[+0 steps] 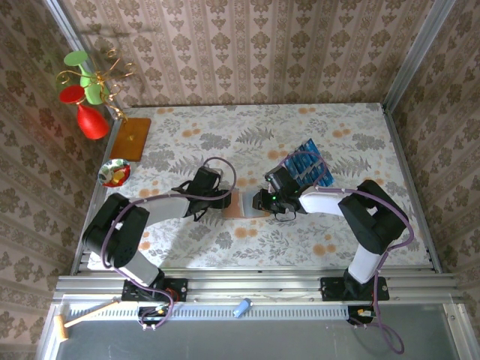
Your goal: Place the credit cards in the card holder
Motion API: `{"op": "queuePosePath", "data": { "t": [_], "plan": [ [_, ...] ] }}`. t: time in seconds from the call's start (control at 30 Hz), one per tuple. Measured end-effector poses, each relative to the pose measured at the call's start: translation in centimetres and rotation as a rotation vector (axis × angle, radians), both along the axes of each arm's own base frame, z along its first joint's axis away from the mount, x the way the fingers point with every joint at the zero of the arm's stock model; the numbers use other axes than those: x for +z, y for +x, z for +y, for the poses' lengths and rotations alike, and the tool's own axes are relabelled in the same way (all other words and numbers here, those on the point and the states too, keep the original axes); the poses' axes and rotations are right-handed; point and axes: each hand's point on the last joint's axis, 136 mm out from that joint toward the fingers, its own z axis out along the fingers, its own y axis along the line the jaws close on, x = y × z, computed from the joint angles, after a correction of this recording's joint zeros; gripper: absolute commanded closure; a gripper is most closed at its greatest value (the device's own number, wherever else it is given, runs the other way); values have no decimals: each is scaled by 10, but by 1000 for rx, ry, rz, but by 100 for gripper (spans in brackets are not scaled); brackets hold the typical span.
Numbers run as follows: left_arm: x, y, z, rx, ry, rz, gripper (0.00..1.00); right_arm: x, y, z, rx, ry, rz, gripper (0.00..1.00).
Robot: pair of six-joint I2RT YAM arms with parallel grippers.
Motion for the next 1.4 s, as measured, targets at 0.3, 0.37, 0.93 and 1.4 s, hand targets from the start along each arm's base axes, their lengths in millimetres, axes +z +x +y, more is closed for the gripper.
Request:
{"op": "queuePosePath", "data": {
  "t": [0.3, 0.37, 0.93, 1.4],
  "plan": [
    [-3, -2, 4, -9, 46, 1, 36, 1, 0, 1, 3, 4, 1, 68],
    [-5, -1, 4, -12, 55, 5, 36, 1, 0, 1, 5, 5, 3, 68],
    [6, 14, -6, -40, 73, -11, 31, 74, 13, -2, 37, -23, -141, 28],
    [60, 1, -25, -91, 32, -102, 30, 67, 16, -19, 56, -122, -138, 35]
  ]
}}
